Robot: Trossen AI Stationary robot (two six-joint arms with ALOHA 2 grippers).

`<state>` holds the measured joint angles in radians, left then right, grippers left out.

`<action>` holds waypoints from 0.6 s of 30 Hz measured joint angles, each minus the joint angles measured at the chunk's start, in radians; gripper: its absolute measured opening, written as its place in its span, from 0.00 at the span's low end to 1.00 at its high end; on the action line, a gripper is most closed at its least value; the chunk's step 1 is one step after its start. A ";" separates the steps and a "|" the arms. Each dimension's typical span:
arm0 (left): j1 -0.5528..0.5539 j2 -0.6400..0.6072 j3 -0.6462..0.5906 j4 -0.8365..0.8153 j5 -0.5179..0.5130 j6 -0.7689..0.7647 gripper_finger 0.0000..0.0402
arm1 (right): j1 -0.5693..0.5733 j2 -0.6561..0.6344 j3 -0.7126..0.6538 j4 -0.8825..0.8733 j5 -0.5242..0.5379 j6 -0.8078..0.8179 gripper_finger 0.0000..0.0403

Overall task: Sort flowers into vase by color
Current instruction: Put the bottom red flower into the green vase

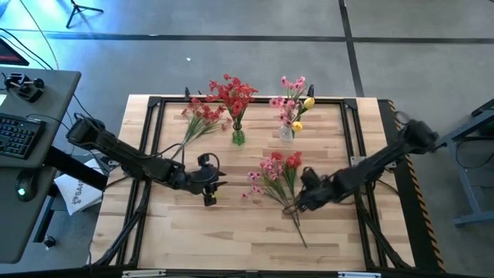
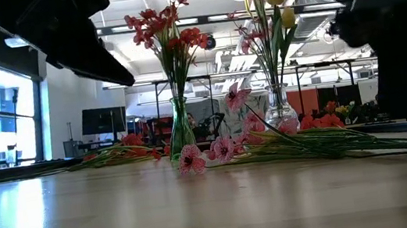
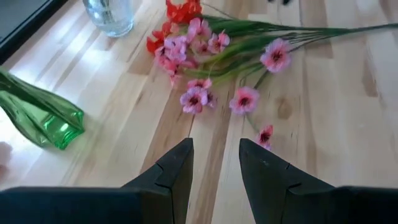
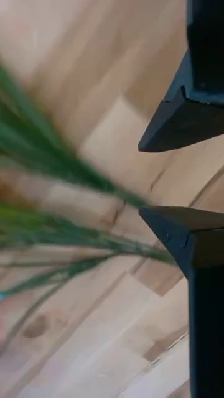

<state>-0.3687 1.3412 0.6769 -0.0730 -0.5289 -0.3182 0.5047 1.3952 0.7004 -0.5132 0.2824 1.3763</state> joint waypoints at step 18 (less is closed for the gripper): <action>-0.001 0.004 -0.001 0.003 -0.006 0.015 0.30 | -0.058 0.258 0.123 -0.058 0.044 -0.091 0.12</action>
<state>-0.3698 1.3457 0.6762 -0.0700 -0.5348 -0.3027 0.4470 1.6527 0.8238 -0.5715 0.3265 1.2857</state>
